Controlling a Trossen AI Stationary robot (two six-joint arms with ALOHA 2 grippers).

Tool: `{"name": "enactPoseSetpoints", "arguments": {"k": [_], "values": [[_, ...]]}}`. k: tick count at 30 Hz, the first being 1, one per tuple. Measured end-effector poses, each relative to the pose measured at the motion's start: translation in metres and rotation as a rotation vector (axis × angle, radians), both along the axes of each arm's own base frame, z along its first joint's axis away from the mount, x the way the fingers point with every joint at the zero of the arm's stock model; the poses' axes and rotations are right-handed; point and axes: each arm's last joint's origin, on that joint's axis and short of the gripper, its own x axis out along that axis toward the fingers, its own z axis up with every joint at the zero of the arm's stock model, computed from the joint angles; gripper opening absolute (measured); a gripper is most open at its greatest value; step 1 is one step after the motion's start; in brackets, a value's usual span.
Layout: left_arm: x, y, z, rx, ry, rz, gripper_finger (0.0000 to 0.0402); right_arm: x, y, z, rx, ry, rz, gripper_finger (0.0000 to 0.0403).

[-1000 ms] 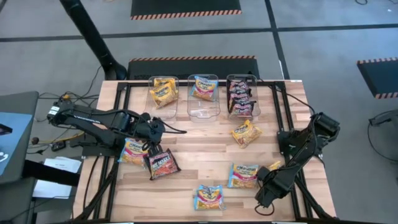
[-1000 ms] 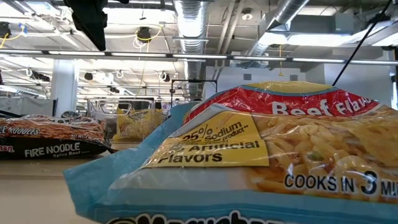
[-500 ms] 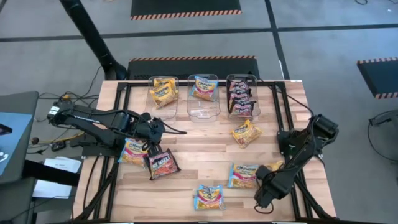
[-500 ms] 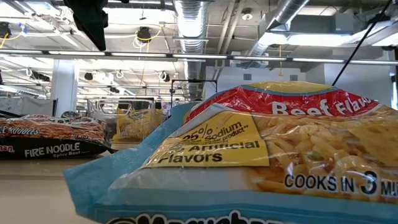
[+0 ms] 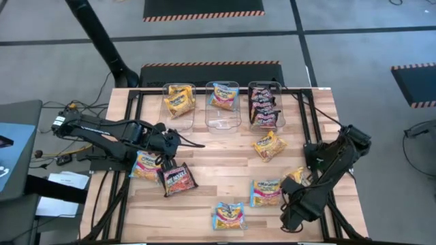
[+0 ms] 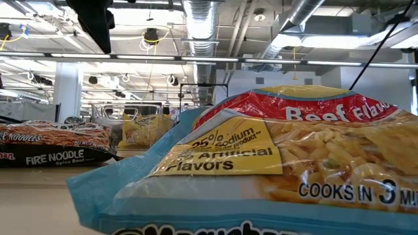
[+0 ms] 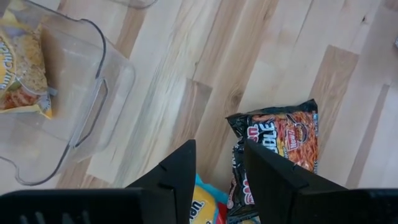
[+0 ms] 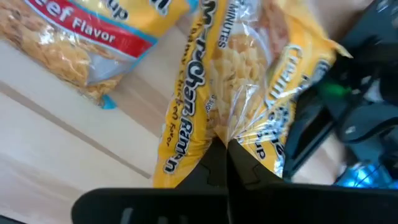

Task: Sort Maruchan noodles
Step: Put the yellow noodle pack into the left transparent bin

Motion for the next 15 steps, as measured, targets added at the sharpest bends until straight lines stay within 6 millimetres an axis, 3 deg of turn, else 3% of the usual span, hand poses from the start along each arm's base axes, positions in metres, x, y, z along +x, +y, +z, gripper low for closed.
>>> {"name": "enactPoseSetpoints", "arguments": {"k": [9,15], "values": [[-0.008,0.002,-0.003,0.008,0.091,0.019,0.0145,0.012,-0.003,0.028,-0.052,-0.104,0.125,0.0002],[-0.010,0.010,-0.004,-0.023,0.095,0.145,0.0170,0.031,-0.015,0.038,-0.099,-0.179,0.235,0.0002]]}}
